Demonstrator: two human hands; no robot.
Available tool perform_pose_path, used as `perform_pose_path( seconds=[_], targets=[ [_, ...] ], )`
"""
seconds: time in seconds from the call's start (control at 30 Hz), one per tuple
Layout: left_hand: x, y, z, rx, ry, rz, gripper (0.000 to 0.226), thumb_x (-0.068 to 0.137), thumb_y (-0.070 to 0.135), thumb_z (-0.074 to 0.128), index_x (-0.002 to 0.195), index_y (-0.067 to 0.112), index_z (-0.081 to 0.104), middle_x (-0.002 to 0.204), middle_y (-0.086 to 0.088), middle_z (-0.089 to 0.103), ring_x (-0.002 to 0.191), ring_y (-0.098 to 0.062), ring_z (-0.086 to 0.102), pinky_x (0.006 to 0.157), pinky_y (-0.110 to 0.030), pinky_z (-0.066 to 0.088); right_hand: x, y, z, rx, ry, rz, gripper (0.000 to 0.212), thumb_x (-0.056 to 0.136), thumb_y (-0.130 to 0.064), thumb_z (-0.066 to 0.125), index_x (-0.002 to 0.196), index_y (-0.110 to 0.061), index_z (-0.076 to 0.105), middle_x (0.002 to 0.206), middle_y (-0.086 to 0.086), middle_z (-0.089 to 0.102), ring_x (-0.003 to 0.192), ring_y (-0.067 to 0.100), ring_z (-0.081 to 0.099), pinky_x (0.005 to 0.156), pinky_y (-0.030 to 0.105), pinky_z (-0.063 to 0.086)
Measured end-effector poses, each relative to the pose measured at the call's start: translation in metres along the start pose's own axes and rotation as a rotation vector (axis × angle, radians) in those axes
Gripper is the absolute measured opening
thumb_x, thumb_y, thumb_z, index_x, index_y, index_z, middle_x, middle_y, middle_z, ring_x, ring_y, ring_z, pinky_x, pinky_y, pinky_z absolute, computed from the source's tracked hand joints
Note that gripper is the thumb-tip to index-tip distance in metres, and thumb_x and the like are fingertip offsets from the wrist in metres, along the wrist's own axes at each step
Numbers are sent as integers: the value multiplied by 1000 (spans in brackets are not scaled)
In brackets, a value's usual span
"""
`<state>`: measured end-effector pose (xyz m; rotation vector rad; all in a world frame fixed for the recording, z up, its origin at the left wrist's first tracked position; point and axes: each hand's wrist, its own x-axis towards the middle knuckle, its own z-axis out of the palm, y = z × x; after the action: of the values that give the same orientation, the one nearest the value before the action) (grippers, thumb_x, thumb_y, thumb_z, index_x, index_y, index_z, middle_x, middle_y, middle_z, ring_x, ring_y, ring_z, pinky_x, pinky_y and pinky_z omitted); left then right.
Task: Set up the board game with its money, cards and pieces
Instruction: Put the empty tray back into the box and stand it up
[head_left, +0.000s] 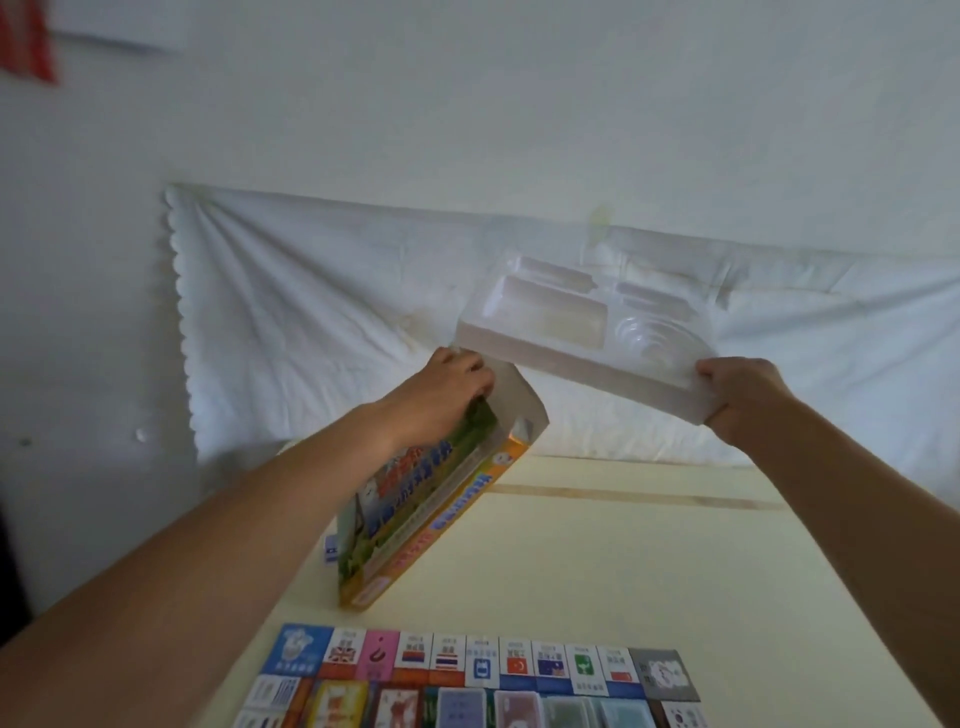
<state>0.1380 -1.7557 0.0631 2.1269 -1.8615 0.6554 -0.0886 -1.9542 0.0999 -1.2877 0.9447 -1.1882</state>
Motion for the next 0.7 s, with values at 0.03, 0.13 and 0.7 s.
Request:
perform_pose_path(
  seconds=[0.03, 0.13, 0.7],
  targets=[
    [-2, -2, 4, -3, 23, 16, 16, 94, 10, 48, 108, 17, 51, 130, -4, 42, 118, -24, 33, 89, -32, 41, 1, -2, 0, -47, 2, -32, 5, 82, 3, 58, 86, 6, 58, 101, 28, 57, 88, 32, 54, 94, 63, 43],
    [-7, -5, 11, -102, 76, 26, 10, 97, 26, 46, 106, 22, 49, 128, -1, 43, 112, -20, 43, 87, -27, 45, -2, -9, -3, -195, 2, -99, 23, 88, 2, 51, 108, 13, 57, 109, 25, 56, 97, 41, 55, 94, 49, 45],
    [11, 26, 22, -119, -142, -42, 19, 99, 18, 41, 115, 20, 51, 113, -8, 47, 89, -23, 55, 76, -30, 48, 9, -52, -45, -611, 147, -335, 16, 84, 2, 49, 93, -4, 62, 92, 19, 54, 81, 32, 52, 62, 31, 40]
  ],
)
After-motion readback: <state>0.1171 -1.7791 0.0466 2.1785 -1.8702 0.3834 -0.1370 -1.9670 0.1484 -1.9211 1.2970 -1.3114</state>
